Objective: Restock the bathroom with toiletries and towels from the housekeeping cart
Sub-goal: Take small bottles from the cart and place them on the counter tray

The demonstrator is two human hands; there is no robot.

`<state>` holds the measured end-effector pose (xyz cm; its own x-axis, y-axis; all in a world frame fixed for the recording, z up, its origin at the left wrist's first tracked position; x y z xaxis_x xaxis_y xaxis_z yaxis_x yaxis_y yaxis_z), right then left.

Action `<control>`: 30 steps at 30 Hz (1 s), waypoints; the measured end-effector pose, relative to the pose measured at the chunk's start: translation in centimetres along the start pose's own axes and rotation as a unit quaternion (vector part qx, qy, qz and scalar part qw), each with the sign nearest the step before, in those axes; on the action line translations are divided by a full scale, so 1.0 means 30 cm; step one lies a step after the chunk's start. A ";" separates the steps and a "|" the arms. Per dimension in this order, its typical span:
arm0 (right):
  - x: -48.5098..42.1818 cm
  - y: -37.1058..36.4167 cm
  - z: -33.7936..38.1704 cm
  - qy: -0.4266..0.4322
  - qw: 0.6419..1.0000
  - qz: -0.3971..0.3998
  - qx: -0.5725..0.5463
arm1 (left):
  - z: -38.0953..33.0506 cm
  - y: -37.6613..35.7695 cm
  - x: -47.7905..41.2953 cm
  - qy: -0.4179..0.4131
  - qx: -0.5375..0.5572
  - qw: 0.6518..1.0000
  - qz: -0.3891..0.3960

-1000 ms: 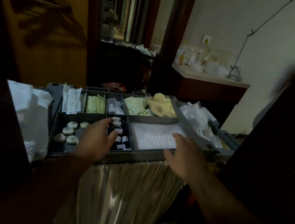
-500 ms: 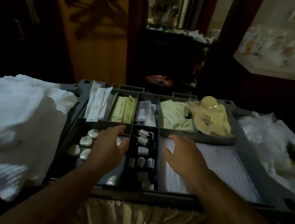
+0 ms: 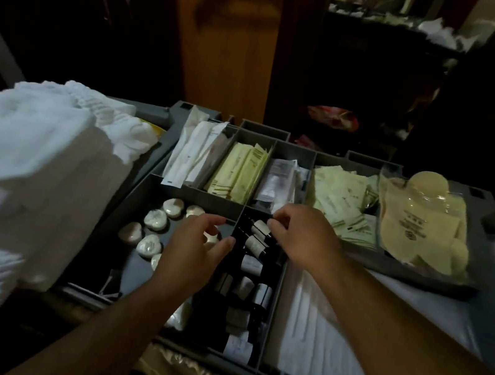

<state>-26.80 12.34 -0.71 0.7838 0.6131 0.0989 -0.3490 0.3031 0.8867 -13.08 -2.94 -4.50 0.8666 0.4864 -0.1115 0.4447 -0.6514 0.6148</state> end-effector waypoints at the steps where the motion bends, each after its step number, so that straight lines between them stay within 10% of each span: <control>1: -0.014 -0.004 0.003 -0.004 1.000 0.016 0.007 | 0.006 0.001 0.002 -0.001 0.000 1.000 -0.002; 23: -0.103 -0.032 0.006 0.021 0.974 0.183 0.136 | -0.018 0.004 -0.042 0.001 -0.010 1.000 -0.004; 30: -0.083 0.043 -0.042 0.014 0.991 0.125 -0.045 | -0.059 -0.010 -0.055 -0.067 -0.160 0.983 0.061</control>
<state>-29.84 12.12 -0.39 0.6521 0.6975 0.2971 -0.5760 0.2010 0.7924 -15.05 -2.53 -3.11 0.9408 0.3205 -0.1106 0.2602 -0.4734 0.8415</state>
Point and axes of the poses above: each hand's wrist, its own x-axis away from the middle knuckle, its own y-axis out of the back of the hand, z = x × y, the point moved 4 cm from there along -x, towards the middle knuckle, and after that the axes turned 5 degrees about z, right-handed, at the moved point
